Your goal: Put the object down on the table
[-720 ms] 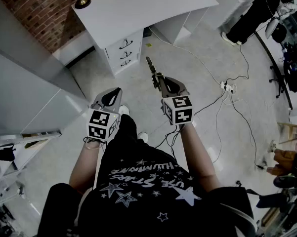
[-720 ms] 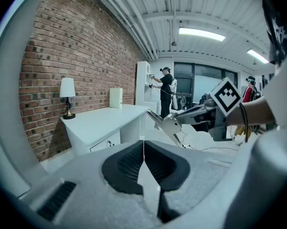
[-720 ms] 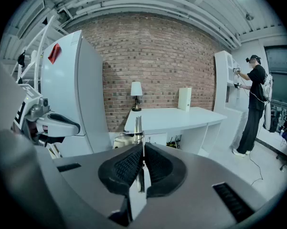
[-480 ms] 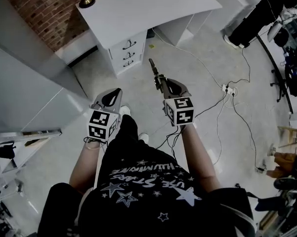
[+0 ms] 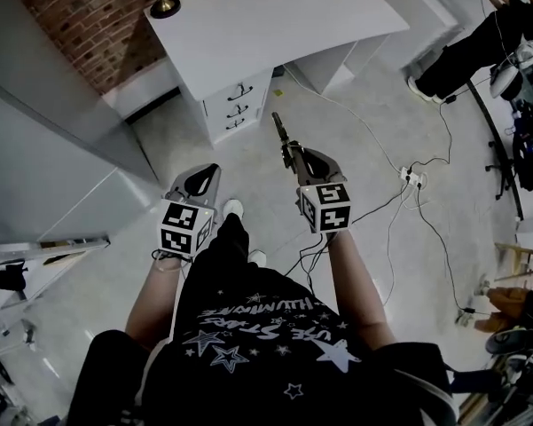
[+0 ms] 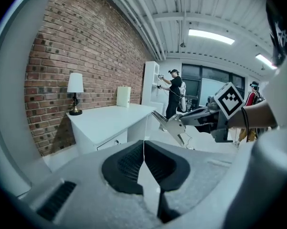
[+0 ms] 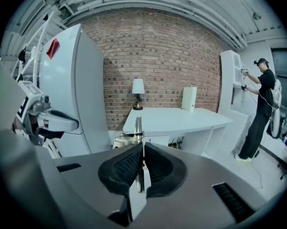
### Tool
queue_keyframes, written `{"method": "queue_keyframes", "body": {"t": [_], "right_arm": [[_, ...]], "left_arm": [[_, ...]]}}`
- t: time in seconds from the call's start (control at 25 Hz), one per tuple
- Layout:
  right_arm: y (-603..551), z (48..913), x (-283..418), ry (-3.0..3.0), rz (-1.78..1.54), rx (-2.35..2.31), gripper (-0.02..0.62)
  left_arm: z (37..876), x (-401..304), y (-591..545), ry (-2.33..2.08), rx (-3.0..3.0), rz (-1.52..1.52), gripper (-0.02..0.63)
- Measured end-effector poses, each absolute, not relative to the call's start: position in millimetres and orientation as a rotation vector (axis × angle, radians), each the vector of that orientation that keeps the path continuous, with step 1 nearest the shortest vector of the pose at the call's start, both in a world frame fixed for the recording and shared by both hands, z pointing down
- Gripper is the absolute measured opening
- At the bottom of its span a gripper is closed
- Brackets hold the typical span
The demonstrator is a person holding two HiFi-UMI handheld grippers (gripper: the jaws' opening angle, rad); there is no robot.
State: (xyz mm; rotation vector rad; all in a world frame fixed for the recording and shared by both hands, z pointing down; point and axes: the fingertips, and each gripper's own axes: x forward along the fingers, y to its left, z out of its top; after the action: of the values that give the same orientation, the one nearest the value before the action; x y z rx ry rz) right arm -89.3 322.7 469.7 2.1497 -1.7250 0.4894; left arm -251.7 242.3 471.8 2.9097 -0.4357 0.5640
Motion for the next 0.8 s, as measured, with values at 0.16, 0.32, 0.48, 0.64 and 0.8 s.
{"method": "queue_keyframes", "body": {"t": [0.16,0.32,0.48,0.64,0.8], "right_arm": [[276.6,464.2,-80.4,-1.747,0.42,2.086,0.012],[229.3,459.2,-58.5,-1.742,0.401,2.07,0.012],[176.3,454.5,-29.6,-1.724,0.393,2.064,0.012],[141.9,448.9,-6.6,-1.706,0.394,2.086,0.012],[122.4,452.9,6.3,-1.695,0.415,2.076,0.012]], "left_arm": [[479.3,-237.5,203.8,-0.442,2.894,0.574,0.021],[488.2,-212.9,157.8,-0.422,2.882,0.594,0.021],[486.8,-184.6,106.4,-0.395,2.884,0.587,0.021],[480.8,-160.8,71.3,-0.363,2.903,0.577,0.021],[479.4,-150.1,49.0,-0.344,2.907,0.578,0.021]]}}
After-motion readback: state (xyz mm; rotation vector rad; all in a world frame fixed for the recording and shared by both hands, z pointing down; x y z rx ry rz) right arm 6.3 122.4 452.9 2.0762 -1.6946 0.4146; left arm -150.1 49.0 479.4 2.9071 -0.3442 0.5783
